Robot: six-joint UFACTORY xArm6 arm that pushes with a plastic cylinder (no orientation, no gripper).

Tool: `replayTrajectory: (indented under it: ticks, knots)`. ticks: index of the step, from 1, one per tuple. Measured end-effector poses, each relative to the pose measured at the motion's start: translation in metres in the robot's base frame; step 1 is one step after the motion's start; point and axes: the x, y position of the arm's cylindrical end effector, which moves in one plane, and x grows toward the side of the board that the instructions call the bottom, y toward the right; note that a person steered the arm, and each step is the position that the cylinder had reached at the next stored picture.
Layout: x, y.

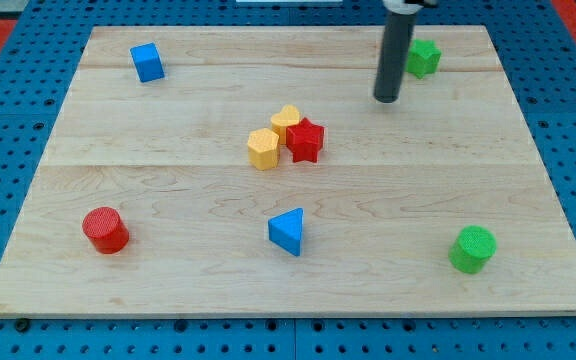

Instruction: Point at the green star

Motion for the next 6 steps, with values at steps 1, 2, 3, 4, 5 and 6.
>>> replayTrajectory:
  ticks: [1,2,3,4,5,6]
  knots:
    - [0.001,0.072]
    - [-0.033,0.107]
    - [-0.049,0.106]
    - [-0.078,0.096]
    - [-0.089,0.075]
    - [-0.082,0.063]
